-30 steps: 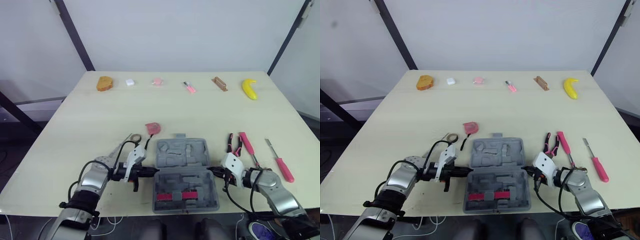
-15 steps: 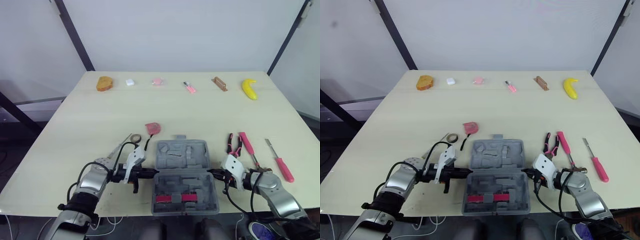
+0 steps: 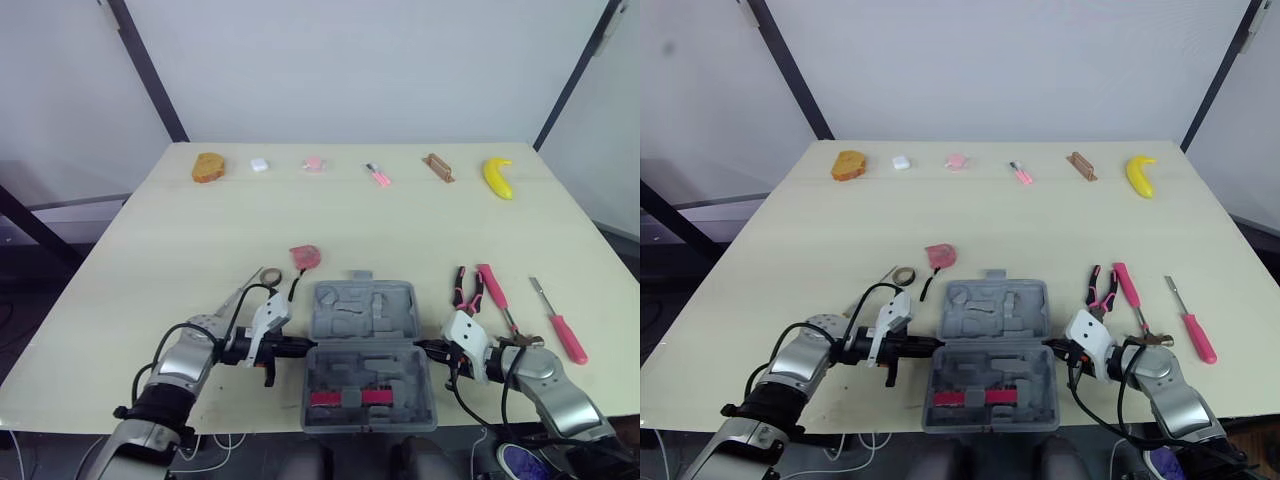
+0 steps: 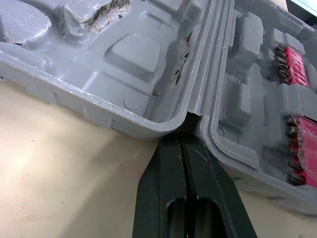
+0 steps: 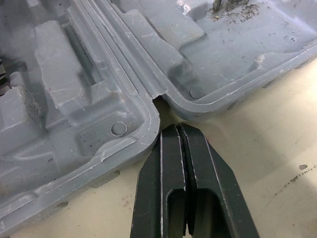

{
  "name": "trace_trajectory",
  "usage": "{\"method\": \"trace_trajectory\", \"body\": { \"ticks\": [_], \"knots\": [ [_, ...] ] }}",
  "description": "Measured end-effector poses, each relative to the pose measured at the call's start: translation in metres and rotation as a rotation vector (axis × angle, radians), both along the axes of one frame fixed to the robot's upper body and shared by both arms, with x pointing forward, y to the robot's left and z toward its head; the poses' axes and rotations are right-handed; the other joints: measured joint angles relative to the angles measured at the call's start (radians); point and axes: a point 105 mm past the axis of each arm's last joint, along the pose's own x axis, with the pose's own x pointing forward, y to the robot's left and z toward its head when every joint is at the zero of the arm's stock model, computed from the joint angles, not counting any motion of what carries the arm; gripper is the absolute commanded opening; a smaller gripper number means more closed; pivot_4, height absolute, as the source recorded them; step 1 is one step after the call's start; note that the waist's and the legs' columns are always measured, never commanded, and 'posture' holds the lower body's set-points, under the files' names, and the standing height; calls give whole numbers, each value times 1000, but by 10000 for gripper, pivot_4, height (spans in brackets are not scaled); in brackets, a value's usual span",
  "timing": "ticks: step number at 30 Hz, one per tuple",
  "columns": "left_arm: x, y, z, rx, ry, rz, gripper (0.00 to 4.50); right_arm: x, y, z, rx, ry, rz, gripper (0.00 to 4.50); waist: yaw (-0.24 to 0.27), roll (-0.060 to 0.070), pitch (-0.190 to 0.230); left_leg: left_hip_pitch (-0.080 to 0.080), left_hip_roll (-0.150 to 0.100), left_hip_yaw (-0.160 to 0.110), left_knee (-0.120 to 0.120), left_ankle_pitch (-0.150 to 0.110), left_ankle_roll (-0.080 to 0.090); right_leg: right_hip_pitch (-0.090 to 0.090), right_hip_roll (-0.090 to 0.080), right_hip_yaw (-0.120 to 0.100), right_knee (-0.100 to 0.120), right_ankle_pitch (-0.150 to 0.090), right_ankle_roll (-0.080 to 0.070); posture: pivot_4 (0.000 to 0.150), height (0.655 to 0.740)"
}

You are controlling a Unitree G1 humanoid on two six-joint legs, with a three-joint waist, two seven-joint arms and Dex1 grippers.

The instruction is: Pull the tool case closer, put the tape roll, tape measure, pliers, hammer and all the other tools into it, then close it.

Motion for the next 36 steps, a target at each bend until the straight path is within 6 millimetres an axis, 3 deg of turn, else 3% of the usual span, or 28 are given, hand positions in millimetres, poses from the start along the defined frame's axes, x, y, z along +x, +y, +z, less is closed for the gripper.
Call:
{"method": "trace_trajectory", "body": {
  "ticks": [36],
  "knots": [
    [-17, 7, -2, 12, 44, -12, 0, -12, 6, -2, 18, 59, 37, 82, 1, 0, 0, 0, 0, 0, 0, 0, 0, 0, 0, 0, 0, 0, 0, 1500, 7400]
  ]
}}
